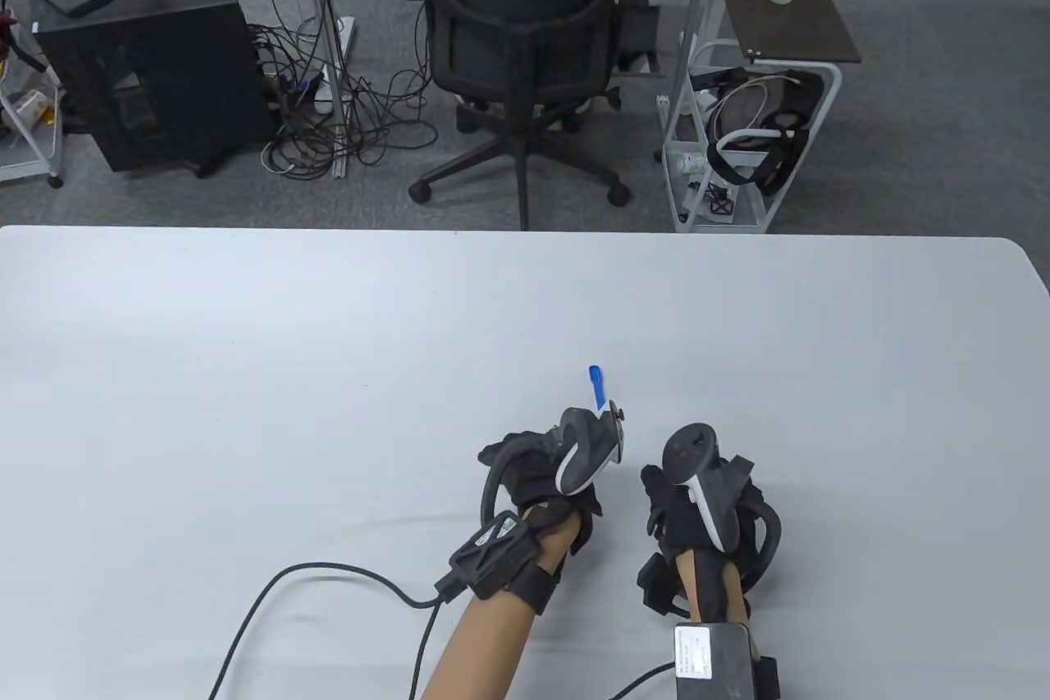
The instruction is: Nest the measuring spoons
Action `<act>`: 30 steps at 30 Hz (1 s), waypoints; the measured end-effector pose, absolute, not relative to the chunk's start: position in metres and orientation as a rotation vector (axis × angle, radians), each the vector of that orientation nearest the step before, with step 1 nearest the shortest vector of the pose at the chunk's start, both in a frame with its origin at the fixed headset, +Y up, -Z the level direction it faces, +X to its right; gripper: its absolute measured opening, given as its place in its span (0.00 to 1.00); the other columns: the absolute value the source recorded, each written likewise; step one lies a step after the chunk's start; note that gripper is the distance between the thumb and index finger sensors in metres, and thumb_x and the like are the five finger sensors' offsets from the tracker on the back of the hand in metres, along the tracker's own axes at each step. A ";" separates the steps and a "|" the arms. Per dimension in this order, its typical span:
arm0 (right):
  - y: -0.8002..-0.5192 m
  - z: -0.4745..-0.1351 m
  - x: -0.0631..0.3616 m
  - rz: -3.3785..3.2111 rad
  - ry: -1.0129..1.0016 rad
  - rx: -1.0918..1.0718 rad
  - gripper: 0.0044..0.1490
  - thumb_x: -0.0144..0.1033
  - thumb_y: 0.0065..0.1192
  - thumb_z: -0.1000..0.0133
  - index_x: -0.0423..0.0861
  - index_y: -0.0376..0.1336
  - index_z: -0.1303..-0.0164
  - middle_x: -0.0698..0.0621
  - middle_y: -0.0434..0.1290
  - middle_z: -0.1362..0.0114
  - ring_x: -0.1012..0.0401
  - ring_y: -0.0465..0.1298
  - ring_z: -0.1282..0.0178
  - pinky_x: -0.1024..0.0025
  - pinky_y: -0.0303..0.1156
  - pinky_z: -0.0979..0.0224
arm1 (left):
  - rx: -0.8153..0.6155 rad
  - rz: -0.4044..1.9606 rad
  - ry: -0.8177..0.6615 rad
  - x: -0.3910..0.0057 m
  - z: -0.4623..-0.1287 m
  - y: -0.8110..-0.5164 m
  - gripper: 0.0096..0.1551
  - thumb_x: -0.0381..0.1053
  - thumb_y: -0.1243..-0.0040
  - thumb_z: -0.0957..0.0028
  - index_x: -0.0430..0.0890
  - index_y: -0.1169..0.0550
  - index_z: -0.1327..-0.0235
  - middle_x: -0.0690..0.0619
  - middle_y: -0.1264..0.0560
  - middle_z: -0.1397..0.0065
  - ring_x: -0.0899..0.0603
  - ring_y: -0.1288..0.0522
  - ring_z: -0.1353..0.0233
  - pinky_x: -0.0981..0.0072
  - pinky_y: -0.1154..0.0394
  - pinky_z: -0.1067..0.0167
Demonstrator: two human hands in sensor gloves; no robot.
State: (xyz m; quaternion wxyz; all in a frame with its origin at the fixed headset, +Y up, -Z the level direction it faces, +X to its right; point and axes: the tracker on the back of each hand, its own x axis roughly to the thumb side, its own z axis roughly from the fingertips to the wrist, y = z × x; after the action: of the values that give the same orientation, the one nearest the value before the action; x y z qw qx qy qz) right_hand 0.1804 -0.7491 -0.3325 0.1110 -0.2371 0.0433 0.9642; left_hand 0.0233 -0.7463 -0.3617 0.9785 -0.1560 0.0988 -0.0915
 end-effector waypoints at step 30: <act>-0.751 -0.330 0.179 2.893 0.145 -0.755 0.32 0.62 0.57 0.59 0.52 0.72 0.54 0.52 0.71 0.34 0.47 0.69 0.33 0.44 0.56 0.19 | -0.181 0.002 0.168 -0.133 -0.320 -0.719 0.33 0.65 0.48 0.50 0.41 0.18 0.49 0.46 0.24 0.41 0.36 0.23 0.42 0.35 0.33 0.33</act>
State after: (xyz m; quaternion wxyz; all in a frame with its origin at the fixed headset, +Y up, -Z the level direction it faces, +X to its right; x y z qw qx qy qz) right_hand 0.1790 -0.7507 -0.3300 0.0738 -0.2516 0.0483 0.9638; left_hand -0.1330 -0.7194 -0.3200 0.9924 -0.0903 0.0837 0.0011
